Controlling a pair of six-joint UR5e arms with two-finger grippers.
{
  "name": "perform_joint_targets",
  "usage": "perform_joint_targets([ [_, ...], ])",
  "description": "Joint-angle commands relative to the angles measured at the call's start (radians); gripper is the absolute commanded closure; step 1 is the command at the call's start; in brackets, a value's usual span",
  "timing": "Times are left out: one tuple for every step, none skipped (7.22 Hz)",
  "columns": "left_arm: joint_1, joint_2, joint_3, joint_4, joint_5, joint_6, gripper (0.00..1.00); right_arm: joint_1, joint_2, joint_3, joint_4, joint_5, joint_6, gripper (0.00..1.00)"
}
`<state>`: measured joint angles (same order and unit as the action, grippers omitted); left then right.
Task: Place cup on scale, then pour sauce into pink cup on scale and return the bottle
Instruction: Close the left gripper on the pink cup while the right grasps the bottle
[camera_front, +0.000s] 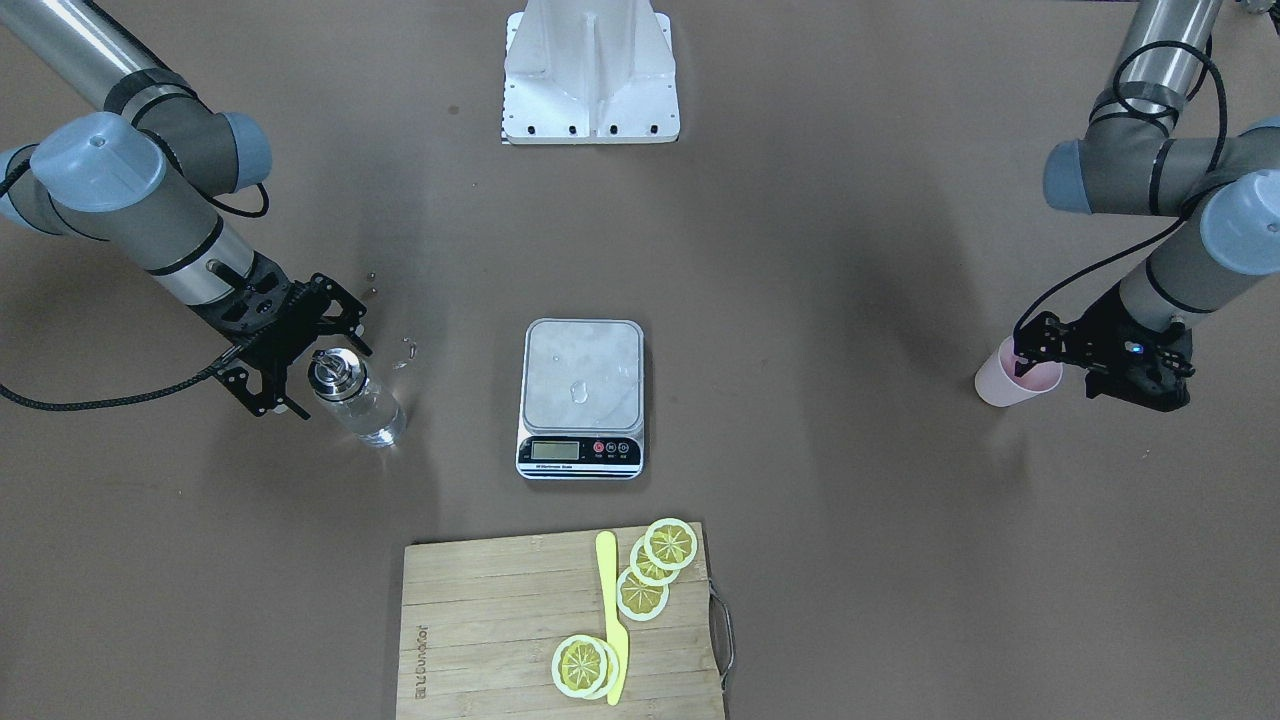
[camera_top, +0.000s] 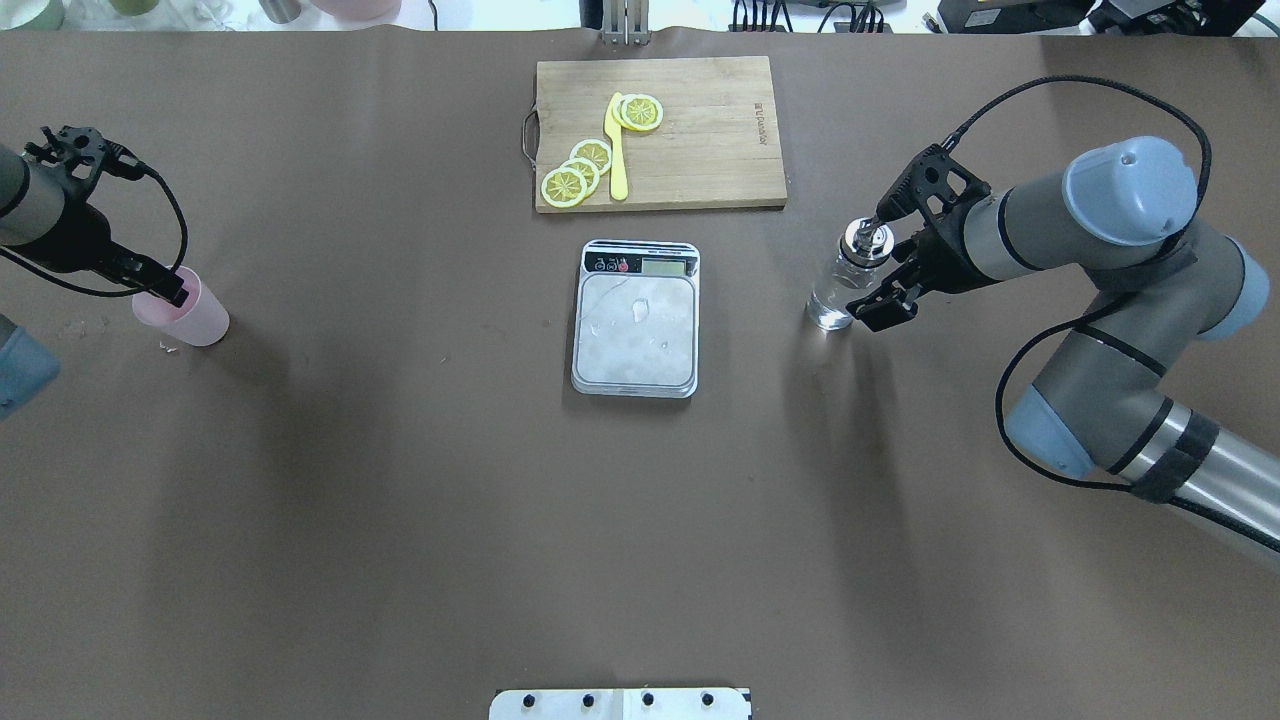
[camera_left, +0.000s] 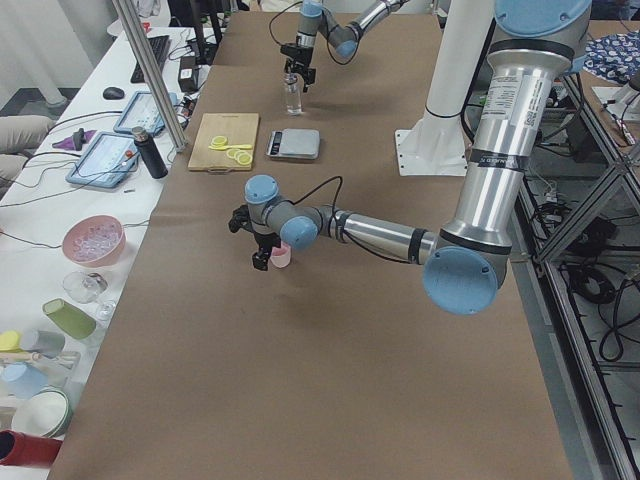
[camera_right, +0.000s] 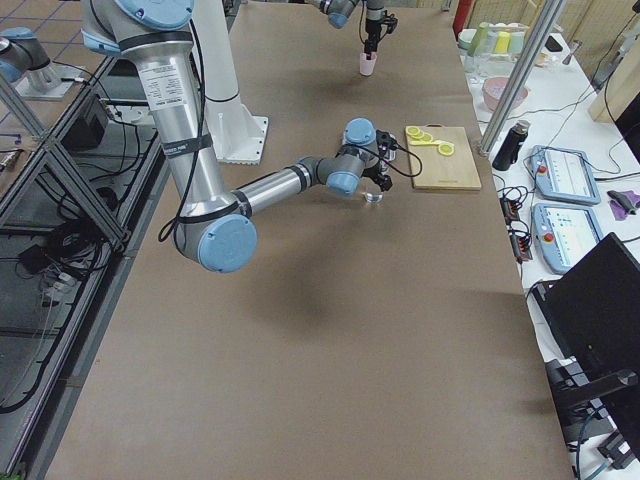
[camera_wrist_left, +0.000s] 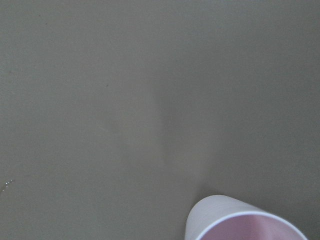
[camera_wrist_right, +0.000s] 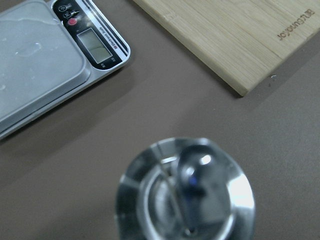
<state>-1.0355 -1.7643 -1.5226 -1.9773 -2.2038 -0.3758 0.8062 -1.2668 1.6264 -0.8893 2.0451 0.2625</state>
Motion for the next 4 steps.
perform_joint_targets([
  [0.002, 0.000, -0.001, 0.000, 0.001, 0.000, 0.08, 0.002, 0.015, -0.007, 0.000, -0.002, 0.010, 0.00],
  [0.002, 0.000, 0.001, 0.000, 0.001, 0.000, 0.09, 0.002, 0.024, -0.013, 0.000, -0.002, 0.018, 0.00],
  [0.006, 0.000, 0.002, 0.000, 0.001, 0.000, 0.11, 0.001, 0.033, -0.017, 0.000, -0.003, 0.020, 0.00],
  [0.006, 0.000, 0.004, 0.000, 0.001, 0.000, 0.12, 0.001, 0.043, -0.025, 0.000, -0.003, 0.020, 0.00],
])
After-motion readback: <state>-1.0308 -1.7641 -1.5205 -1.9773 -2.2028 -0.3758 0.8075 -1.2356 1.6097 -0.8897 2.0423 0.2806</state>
